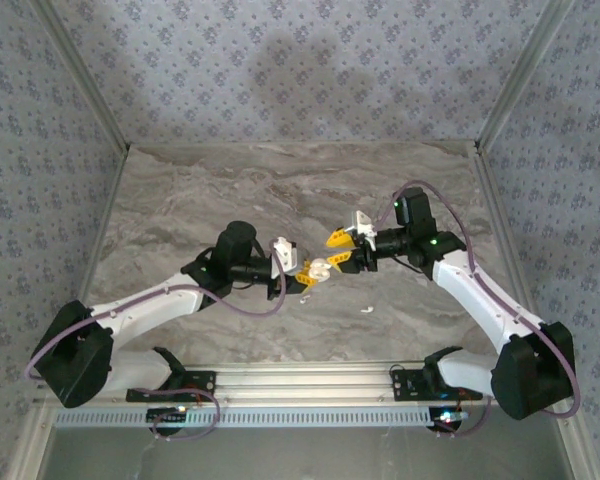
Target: Insert wireless bluetooth earbuds into charging case
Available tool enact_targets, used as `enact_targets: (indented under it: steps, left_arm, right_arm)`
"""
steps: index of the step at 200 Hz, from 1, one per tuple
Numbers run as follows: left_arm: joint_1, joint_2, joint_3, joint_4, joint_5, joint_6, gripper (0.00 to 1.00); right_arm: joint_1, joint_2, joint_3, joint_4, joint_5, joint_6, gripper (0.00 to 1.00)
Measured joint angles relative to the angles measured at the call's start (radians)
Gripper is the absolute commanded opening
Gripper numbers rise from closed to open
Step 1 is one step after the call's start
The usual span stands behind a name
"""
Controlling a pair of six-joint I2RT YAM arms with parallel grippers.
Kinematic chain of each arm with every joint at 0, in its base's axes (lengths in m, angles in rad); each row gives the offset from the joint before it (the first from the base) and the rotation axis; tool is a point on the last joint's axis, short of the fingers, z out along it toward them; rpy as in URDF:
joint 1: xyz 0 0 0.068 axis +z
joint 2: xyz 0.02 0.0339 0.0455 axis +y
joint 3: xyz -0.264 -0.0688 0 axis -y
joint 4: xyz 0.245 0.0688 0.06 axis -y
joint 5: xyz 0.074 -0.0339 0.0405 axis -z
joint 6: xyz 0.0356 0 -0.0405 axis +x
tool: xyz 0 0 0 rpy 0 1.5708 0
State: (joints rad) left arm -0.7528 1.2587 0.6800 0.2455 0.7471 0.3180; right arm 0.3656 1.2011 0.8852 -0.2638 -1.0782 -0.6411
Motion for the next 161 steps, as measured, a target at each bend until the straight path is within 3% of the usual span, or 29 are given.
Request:
enact_targets:
  steps: [59,108,161]
  left_arm:
    - [0.040,0.038,-0.081,0.117,-0.039,-0.078,0.20]
    - [0.040,0.047,-0.123,0.204,-0.126,-0.134,0.20]
    - [0.040,0.060,-0.132,0.237,-0.182,-0.160,0.20]
  right_arm:
    - [-0.033,-0.081,-0.024,0.033,0.081,0.283,0.44]
    - [-0.037,-0.130,-0.088,-0.055,0.379,0.707,0.41]
    - [-0.038,-0.169,-0.092,-0.375,0.651,1.107,0.47]
